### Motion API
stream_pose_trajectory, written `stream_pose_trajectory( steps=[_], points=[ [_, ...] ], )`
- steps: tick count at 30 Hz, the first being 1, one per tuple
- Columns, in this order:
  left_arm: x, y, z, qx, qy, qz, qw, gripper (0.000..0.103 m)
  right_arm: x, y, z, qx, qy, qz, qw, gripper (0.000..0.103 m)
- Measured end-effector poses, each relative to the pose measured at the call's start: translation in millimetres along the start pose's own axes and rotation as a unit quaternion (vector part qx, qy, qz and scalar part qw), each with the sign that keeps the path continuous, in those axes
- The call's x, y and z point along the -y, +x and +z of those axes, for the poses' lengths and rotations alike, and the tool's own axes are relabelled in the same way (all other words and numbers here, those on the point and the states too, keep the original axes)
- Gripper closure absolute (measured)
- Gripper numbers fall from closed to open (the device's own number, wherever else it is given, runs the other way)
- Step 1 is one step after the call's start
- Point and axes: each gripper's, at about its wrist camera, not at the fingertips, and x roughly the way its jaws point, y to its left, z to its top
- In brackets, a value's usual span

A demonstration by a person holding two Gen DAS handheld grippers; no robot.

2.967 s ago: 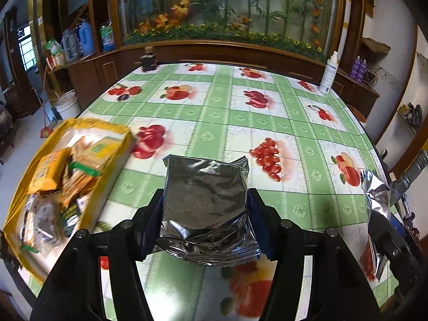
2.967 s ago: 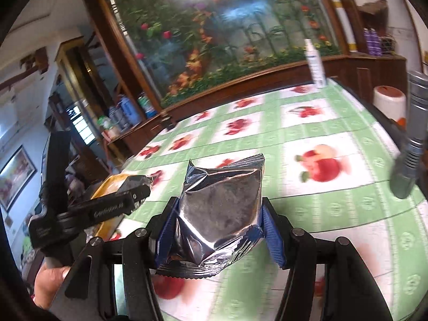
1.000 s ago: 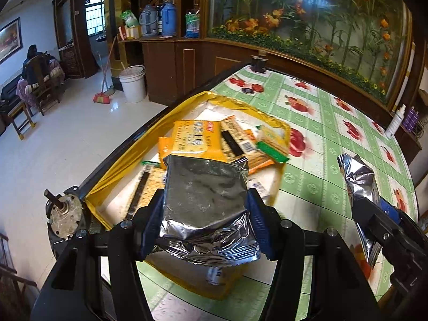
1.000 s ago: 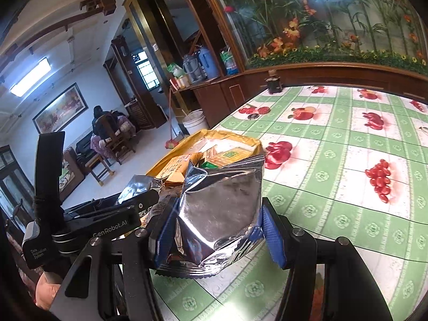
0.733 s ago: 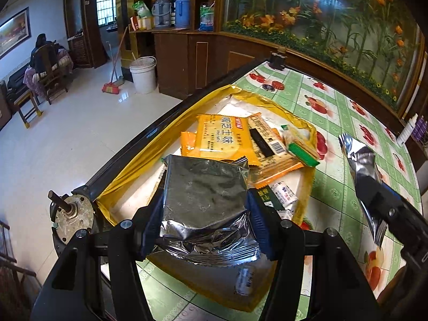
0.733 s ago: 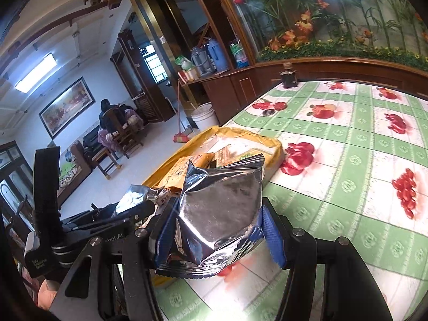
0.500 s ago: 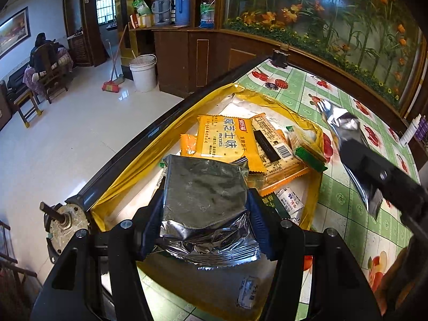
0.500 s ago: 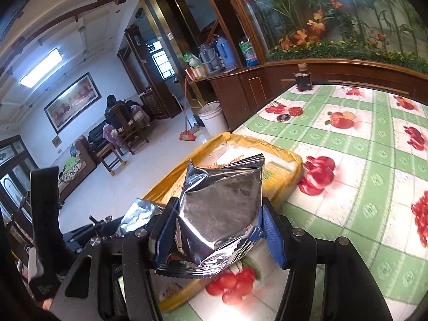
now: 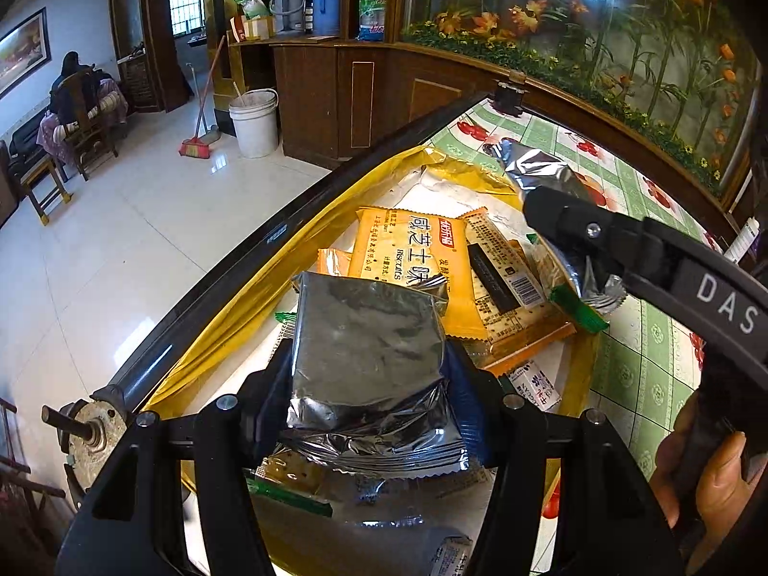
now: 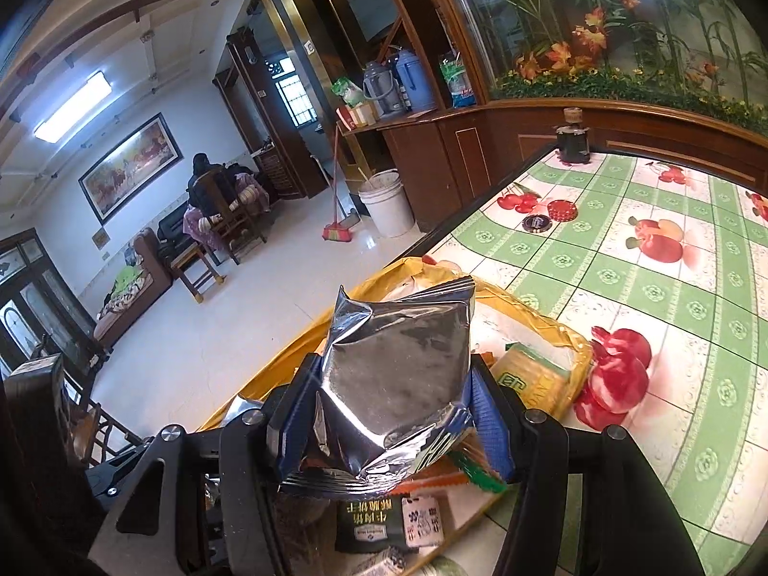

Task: Organize snacks
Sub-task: 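Lower foil packets into the tray and open both tools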

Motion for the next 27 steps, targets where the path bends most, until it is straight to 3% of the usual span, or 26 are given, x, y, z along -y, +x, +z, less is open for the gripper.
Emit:
stream_pose_trajectory(
  steps=[9,13,16,21,27],
  points=[
    [-1.0,5.4,2.0,-0.006,0.000,0.003,1.0000,0.044,-2.4,12.8,1.9,-0.008,-0.007,-0.006,1.000,0.043],
    [1.4,4.5,2.3,-0.005,0.006,0.017,0.9998,0.043,-0.9,11.1,2.8,-0.008,-0.002,-0.010,1.000,0.040],
    [2.0,3.1,2.5,-0.010,0.003,0.015,0.9998,0.041,-0.9,5.7,4.1,-0.002,-0.003,-0.014,1.000,0.029],
    [1.0,-5.3,2.1,-0.007,0.000,0.016,0.9998,0.037,3.1,-12.2,4.4,0.013,0.006,-0.014,1.000,0.029],
    [0.9,-34.6,0.3,0.035,-0.003,0.029,0.9990,0.031,5.8,-43.7,0.1,0.031,0.012,-0.016,0.999,0.027]
  ],
)
